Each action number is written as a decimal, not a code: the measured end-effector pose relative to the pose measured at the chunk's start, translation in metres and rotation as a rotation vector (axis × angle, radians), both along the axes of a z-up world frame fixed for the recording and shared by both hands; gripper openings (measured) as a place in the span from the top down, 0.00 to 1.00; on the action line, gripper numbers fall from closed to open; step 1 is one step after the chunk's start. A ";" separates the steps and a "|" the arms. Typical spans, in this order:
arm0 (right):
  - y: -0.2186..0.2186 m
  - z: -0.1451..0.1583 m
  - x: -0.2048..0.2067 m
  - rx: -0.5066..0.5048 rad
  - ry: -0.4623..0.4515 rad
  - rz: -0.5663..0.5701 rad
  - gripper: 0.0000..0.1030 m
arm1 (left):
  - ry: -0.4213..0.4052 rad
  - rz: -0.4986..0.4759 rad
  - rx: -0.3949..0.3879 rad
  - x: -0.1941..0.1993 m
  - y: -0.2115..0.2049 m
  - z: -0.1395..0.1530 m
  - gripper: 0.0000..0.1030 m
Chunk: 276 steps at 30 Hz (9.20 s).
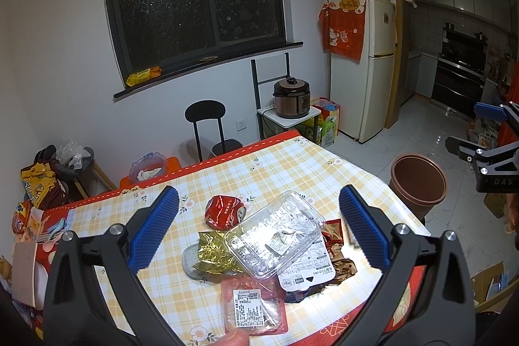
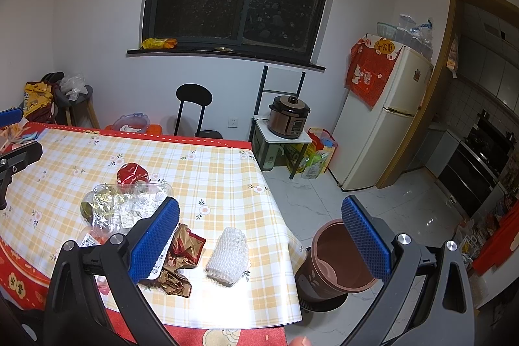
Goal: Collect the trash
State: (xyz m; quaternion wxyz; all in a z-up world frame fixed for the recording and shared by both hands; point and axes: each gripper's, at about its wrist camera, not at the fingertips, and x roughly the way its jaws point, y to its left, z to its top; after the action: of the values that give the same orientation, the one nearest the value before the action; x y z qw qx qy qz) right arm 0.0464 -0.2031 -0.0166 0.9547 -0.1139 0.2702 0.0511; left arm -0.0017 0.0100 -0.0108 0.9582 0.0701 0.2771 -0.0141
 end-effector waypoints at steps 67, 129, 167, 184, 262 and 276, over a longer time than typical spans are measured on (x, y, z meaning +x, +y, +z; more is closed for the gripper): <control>0.157 -0.249 0.000 0.255 0.704 0.395 0.14 | 0.459 0.305 -0.269 -0.039 0.163 -0.222 0.17; 0.239 -0.257 0.011 0.513 0.614 0.476 0.56 | 0.431 0.282 -0.344 -0.038 0.247 -0.226 0.17; 0.081 -0.140 0.044 0.508 0.262 0.203 0.56 | 0.557 0.391 -1.055 0.119 0.219 -0.316 0.59; 0.077 -0.137 0.055 0.522 0.277 0.194 0.56 | 0.401 0.370 -0.944 0.086 0.232 -0.261 0.92; -0.272 -0.120 0.130 0.260 0.110 -0.254 0.05 | 0.314 -0.085 -0.623 0.141 -0.115 -0.117 0.92; -0.340 -0.112 0.081 0.299 0.090 -0.347 0.05 | 0.452 -0.369 -0.559 0.233 -0.312 -0.152 0.92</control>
State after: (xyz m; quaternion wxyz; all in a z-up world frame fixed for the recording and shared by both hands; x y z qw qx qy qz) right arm 0.1271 -0.5429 -0.1291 0.9424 0.0794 0.3176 -0.0693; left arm 0.2314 -0.3019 -0.1630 0.8367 -0.1495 0.4490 -0.2756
